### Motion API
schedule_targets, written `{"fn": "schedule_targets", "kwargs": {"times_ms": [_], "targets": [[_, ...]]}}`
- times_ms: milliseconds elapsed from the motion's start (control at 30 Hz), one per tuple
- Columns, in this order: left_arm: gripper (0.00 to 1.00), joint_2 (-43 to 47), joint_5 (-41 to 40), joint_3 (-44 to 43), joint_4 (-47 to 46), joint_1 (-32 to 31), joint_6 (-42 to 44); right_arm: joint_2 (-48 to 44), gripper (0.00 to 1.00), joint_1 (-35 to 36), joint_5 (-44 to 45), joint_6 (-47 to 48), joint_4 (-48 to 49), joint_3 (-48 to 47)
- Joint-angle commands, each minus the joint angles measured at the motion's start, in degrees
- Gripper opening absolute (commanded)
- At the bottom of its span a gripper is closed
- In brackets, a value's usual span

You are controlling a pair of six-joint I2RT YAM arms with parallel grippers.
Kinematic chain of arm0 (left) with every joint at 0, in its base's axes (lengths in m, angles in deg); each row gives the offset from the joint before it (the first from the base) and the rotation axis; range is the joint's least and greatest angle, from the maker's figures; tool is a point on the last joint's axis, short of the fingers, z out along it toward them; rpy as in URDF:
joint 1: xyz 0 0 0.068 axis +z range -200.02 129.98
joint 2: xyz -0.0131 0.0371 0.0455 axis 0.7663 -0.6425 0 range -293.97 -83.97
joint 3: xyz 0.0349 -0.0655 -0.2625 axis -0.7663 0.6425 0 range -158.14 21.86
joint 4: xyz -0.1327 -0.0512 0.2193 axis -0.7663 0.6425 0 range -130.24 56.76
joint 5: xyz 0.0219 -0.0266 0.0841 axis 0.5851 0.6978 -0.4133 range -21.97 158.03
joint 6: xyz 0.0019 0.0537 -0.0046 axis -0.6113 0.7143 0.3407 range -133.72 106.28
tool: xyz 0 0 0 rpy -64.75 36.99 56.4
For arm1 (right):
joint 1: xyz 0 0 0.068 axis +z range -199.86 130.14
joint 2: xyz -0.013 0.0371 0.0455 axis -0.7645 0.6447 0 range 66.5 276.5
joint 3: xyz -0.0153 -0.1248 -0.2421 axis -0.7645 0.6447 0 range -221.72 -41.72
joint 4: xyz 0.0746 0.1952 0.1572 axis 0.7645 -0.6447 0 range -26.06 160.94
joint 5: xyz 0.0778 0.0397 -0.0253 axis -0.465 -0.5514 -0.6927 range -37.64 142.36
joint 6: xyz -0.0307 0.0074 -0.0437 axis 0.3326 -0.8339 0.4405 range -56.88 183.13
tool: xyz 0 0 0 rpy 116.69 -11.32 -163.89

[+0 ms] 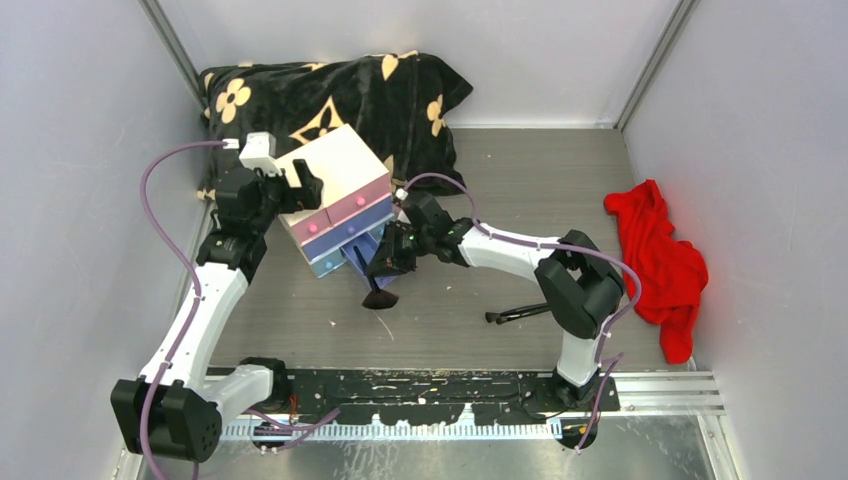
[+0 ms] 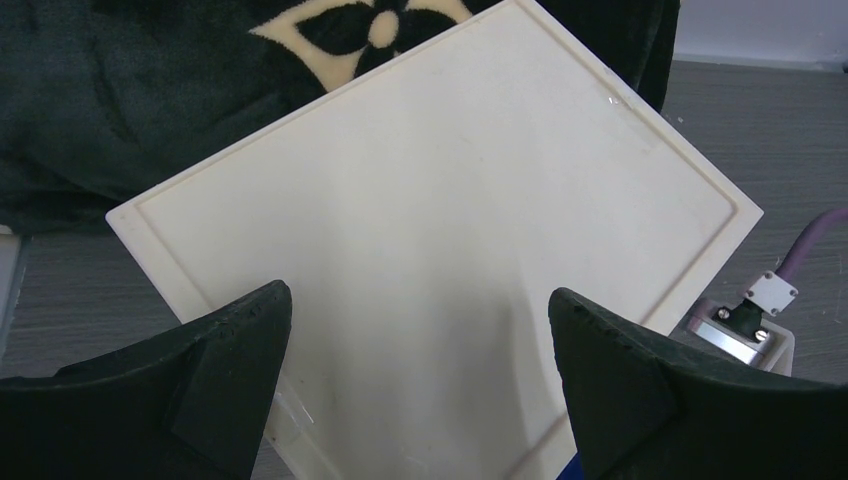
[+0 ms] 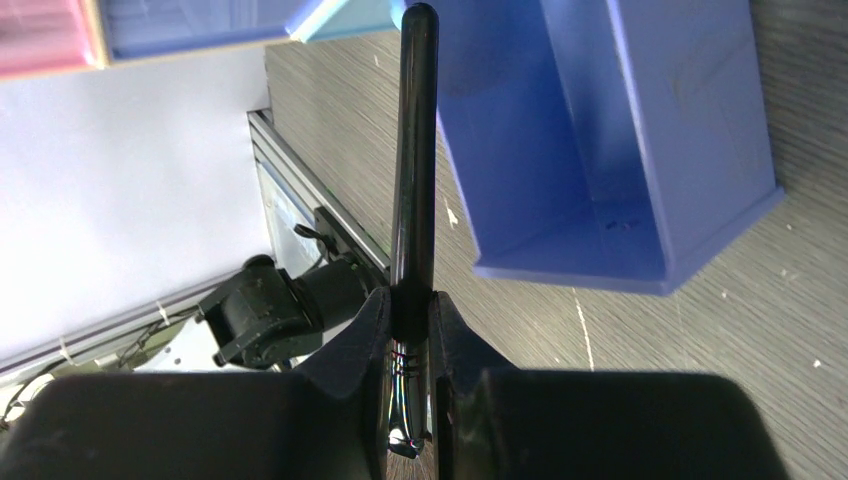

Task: Organize the makeup
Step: Place the makeup brush in the drawer.

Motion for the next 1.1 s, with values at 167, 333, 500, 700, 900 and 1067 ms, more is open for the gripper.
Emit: {"fn": "schedule_targets", "kwargs": {"times_ms": [167, 333, 500, 700, 900, 1067], "targets": [[1.00, 0.7, -0.3, 0.4, 5.4, -0.3, -1.1, 2.9, 0.01, -0.5, 3.0, -0.5, -1.2, -8.0], [1.00, 0.8, -0.3, 0.3, 5.4, -0.2, -1.0, 5.1, 0.01, -0.7, 2.8, 0.0, -2.2, -9.7], [1.00, 0.7, -0.3, 0.7, 5.1, -0.2, -1.1, 3.0, 0.01, -1.2, 3.7, 0.2, -2.7, -6.7], [1.00, 0.9, -0.2, 0.9, 5.2, -0.2, -1.2, 1.2, 0.01, -1.6, 4.0, 0.1, -2.6, -3.9], [1.00, 1.2, -0.4, 0.9, 5.2, -0.2, -1.2, 1.4, 0.01, -2.8, 4.8, 0.2, -1.4, -3.9], [1.00, 1.1, -0.6, 0.7, 5.4, -0.2, -1.1, 4.1, 0.01, -3.1, 4.2, 0.8, -1.7, -7.9]]}}
